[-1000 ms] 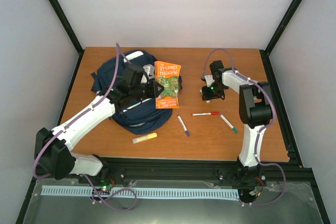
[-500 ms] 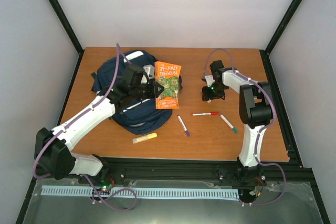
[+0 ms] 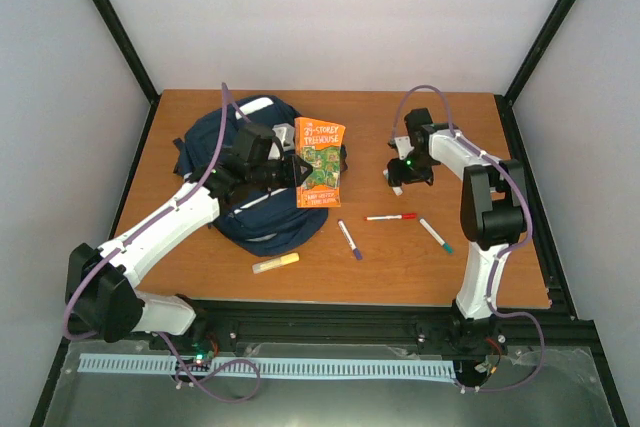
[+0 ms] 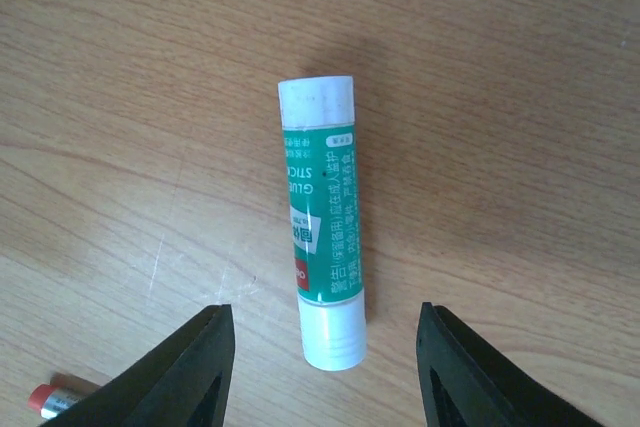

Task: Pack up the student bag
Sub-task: Adjust the stationery at the center of the board.

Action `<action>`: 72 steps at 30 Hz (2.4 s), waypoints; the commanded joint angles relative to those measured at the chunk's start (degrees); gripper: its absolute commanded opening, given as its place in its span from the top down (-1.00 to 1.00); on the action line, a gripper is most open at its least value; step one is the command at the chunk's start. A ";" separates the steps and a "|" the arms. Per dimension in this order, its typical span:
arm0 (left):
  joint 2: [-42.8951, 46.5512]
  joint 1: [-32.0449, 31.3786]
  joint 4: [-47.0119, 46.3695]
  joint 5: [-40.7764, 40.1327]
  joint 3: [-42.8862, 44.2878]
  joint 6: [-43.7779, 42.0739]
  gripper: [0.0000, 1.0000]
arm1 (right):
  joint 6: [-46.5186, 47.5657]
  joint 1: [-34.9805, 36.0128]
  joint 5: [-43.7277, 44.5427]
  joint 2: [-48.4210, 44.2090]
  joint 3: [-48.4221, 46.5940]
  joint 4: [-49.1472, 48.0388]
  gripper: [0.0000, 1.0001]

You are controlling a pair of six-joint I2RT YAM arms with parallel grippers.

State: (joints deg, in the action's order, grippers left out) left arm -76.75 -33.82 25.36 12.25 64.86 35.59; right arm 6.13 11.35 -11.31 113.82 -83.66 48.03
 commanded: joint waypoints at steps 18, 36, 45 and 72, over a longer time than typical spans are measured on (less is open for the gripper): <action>12.18 0.25 -18.21 15.00 -7.98 -9.17 0.98 | 9.45 -10.46 -49.15 -35.23 19.04 -13.02 -0.99; 14.55 0.34 -34.60 28.67 -8.70 -2.27 0.98 | 28.21 -4.70 -78.14 -29.93 6.25 6.64 -1.00; 12.93 0.34 -36.79 32.85 -8.59 -0.48 0.98 | 14.93 -2.86 -72.16 -29.71 4.57 -1.02 -1.00; 12.50 0.34 -34.10 31.64 -10.18 -3.46 0.98 | 11.67 1.57 -82.61 -33.06 4.64 -1.47 0.41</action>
State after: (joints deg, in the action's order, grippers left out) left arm -64.66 -33.76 -5.45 45.12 53.91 34.06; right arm 16.78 12.62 -87.66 82.74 -78.41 45.80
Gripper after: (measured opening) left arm 0.207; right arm 0.333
